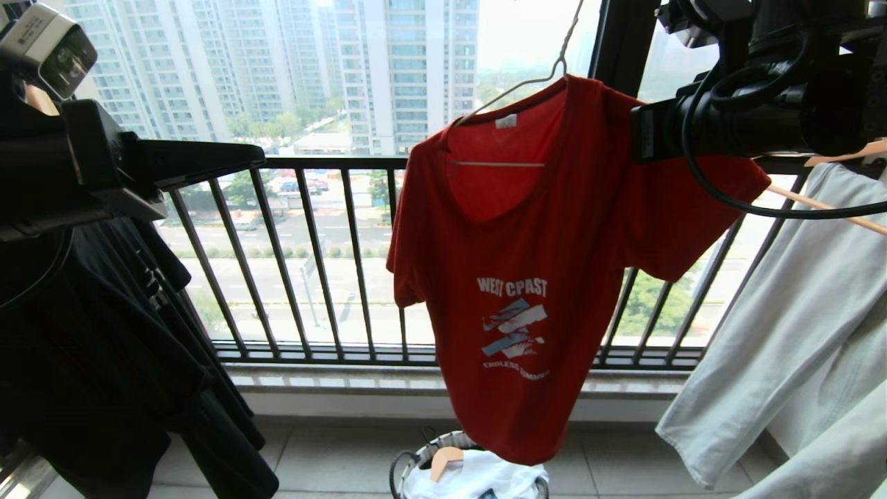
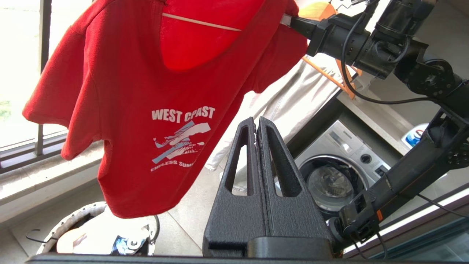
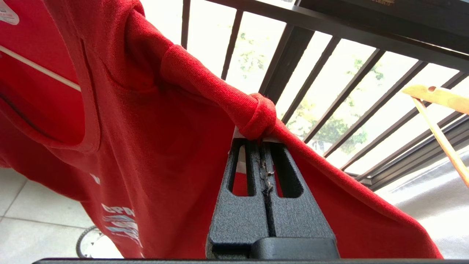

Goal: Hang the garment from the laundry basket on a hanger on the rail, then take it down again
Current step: Take the clothes off the clothes rack

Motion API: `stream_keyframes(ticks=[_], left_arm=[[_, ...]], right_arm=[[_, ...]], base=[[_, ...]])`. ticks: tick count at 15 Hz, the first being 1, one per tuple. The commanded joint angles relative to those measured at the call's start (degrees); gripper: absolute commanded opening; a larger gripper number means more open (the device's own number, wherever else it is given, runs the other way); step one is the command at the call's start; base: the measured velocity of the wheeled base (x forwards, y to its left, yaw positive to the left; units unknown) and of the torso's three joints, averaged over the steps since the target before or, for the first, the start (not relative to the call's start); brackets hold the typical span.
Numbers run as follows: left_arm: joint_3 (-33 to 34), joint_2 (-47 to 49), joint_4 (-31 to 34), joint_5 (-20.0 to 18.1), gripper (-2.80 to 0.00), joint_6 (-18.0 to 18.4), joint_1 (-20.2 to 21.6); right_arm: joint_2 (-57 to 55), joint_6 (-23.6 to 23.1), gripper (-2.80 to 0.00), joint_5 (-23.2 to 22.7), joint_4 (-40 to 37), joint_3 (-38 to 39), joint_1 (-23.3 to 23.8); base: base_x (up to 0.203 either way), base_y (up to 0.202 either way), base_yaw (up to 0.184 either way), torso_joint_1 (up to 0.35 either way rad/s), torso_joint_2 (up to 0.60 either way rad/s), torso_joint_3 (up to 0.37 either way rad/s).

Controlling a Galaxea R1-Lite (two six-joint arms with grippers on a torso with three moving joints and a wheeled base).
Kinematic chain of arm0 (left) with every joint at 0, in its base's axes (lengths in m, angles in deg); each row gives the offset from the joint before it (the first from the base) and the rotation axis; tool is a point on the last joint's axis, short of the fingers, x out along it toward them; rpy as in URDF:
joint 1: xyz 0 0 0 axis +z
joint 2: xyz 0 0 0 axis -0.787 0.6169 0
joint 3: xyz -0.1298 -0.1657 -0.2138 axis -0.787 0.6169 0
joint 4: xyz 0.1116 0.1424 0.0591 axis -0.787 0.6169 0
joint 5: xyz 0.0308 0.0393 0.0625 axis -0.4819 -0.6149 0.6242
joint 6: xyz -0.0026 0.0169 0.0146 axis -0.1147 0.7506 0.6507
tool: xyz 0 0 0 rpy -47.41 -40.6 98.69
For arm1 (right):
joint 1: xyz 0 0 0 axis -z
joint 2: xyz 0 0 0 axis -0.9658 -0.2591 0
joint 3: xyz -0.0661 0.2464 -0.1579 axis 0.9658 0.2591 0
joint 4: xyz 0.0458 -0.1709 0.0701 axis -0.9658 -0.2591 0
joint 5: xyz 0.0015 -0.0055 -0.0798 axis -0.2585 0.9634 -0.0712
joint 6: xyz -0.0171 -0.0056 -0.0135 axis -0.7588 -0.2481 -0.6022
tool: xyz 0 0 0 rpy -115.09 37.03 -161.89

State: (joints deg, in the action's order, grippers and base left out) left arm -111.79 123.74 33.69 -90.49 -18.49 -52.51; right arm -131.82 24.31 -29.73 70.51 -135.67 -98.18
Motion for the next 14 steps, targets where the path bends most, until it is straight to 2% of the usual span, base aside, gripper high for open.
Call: stream_keyframes(ticks=[1,3,9,14], left_arm=[[-0.01,0.01,-0.16,-0.32,-2.8,-0.18,-0.02],[-0.01,0.01,-0.16,-0.32,-2.8,-0.18,-0.02],[0.08,0.01,-0.07,-0.41,-2.8,-0.18,-0.02],[0.08,0.01,-0.15,-0.41,-2.8,-0.18,-0.02]], right_arm=[[1.3,0.01,-2.8,-0.91,-0.16,0.01,-0.08],[2.84,0.66,-2.8,-4.87,0.07,0.02,-0.09],[4.86,7.73,-2.8,-12.41,2.33,0.18,0.07],[4.53,10.85,-2.8,-12.59,1.96,0.8,4.03]], base=[[0.0,0.0,0.0,0.0,0.0,0.0],[0.0,0.0,0.0,0.0,0.0,0.0],[0.0,0.0,0.0,0.0,0.0,0.0],[0.0,0.0,0.0,0.0,0.0,0.0]])
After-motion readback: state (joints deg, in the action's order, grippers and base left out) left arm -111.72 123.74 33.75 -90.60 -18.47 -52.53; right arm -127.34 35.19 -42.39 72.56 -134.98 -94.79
